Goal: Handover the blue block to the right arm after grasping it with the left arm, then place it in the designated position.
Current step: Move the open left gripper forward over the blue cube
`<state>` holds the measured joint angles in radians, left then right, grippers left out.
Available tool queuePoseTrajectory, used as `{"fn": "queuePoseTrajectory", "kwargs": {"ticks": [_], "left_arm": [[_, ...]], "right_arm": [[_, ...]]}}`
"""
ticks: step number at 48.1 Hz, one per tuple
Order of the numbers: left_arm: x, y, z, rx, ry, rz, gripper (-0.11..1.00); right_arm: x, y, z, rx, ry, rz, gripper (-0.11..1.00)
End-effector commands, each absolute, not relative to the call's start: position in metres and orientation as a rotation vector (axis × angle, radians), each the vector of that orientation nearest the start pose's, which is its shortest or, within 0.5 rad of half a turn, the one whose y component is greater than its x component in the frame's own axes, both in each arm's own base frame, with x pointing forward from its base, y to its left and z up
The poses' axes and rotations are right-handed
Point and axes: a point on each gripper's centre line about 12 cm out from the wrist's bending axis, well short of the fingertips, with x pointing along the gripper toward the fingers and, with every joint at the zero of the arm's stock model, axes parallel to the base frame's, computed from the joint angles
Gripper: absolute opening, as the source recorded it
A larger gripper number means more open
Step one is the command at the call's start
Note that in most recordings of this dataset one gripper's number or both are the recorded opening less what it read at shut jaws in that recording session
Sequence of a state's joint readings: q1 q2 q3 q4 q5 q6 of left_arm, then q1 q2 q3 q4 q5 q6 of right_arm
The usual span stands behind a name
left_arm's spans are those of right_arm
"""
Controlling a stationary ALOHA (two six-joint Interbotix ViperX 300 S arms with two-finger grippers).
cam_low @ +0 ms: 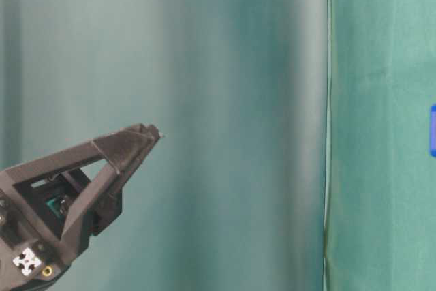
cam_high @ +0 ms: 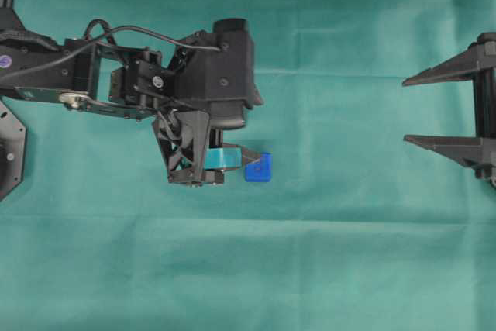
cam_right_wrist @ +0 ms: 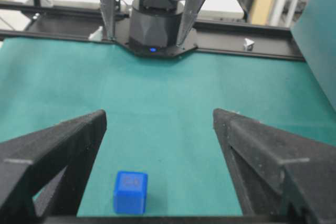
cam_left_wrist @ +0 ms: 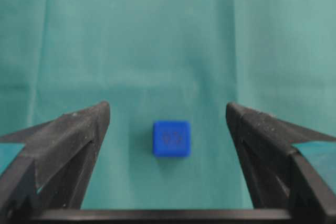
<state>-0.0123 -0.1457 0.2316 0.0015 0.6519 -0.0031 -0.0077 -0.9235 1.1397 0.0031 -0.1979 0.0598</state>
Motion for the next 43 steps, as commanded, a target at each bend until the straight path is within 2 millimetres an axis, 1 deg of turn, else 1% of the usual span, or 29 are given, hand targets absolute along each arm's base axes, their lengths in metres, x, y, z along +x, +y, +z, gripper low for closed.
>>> {"fn": "queuePoseTrajectory", "kwargs": {"ticks": [1,18,43], "left_arm": [[0.4036,-0.0061,0.3438,0.004,0.732,-0.013,1.00],[0.4050,-0.0066,0.3442,0.006,0.732,-0.014,1.00],[0.4050,-0.0060,0.3442,0.006,0.732,-0.012,1.00]], "right_arm": [[0.2106,-0.0023,0.2997,0.060,-0.010,-0.011,0.93],[0.2126,-0.0023,0.2963,0.060,0.006,-0.011,0.93],[0.2128,-0.0023,0.2976,0.060,0.003,-0.011,0.93]]}}
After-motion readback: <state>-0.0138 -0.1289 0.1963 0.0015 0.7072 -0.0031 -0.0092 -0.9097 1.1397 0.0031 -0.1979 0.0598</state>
